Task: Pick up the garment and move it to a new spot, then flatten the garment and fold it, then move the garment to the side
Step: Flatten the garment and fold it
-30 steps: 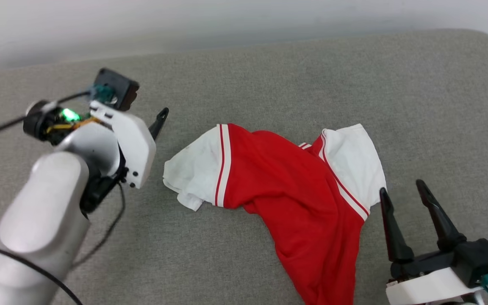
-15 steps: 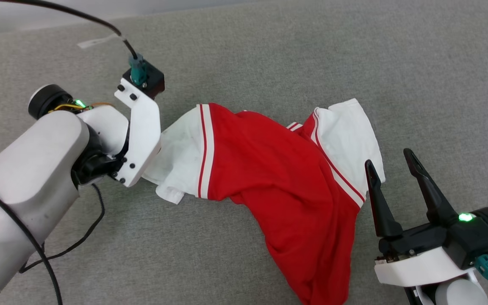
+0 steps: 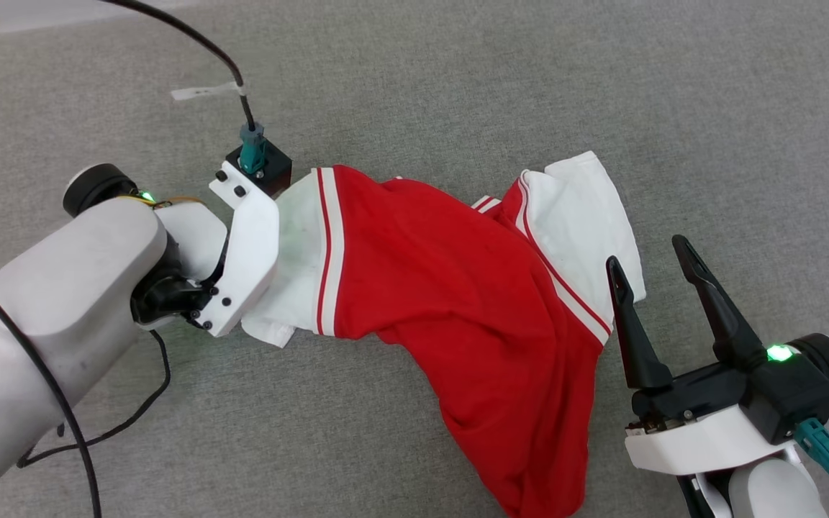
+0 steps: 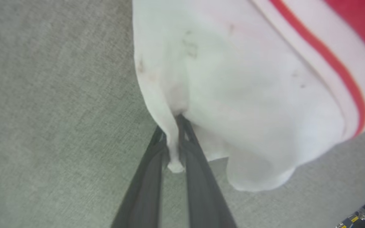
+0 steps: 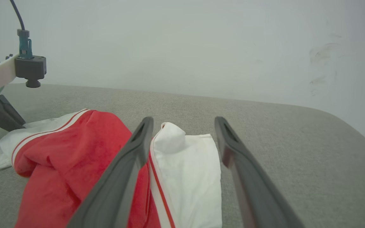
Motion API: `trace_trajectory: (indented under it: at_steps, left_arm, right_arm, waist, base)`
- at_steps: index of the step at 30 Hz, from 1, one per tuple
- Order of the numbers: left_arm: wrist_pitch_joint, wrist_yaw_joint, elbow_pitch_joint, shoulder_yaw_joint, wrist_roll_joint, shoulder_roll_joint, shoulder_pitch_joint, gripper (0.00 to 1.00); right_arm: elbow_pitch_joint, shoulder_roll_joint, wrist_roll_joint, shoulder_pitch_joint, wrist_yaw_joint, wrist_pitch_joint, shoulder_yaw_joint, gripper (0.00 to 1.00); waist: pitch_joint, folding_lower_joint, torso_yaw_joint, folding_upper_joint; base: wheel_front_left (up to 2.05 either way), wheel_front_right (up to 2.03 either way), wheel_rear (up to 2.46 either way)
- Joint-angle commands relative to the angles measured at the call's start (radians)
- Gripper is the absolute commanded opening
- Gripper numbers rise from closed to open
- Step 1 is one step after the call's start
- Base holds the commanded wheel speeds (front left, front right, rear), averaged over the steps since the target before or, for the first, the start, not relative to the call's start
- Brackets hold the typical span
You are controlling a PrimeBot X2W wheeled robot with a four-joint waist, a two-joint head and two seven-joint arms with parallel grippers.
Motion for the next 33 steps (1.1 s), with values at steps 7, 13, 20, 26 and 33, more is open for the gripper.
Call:
trace_trajectory:
  at_steps: [7,13,20,26,33]
  left_arm:
    - [-0.045,0.0,-0.016,-0.044,-0.052,0.113,-0.047,0.0]
    - [-0.053,0.004,0.017,-0.043,-0.079,0.235,-0.009,0.0]
    - [-0.119,0.05,0.106,-0.029,-0.131,0.264,0.08,0.0]
    - [-0.232,0.068,0.164,-0.014,-0.106,0.228,0.09,1.0]
    - [-0.253,0.052,0.177,0.026,-0.134,0.217,0.033,1.0]
  right_arm:
    - [0.003,0.007,-0.006,0.02,0.0,-0.002,-0.027,1.0]
    - [0.0,0.009,-0.005,0.033,0.0,-0.002,-0.033,1.0]
    - [0.007,0.008,-0.012,0.027,0.0,-0.002,-0.03,1.0]
    - [0.014,0.005,-0.018,0.033,0.0,-0.002,-0.048,1.0]
    - [0.02,0.005,-0.02,0.047,0.0,-0.002,-0.045,1.0]
  waist:
    - [-0.051,-0.0001,0.037,0.0]
    - [-0.066,-0.0001,0.052,0.0]
    - [-0.056,-0.0001,0.049,0.0]
    - [-0.064,-0.0001,0.061,0.0]
    - [-0.091,-0.0001,0.074,0.0]
  base:
    - [0.0,0.0,0.0]
    - [0.0,0.0,0.0]
    - [0.0,0.0,0.0]
    - [0.0,0.0,0.0]
    - [0.0,0.0,0.0]
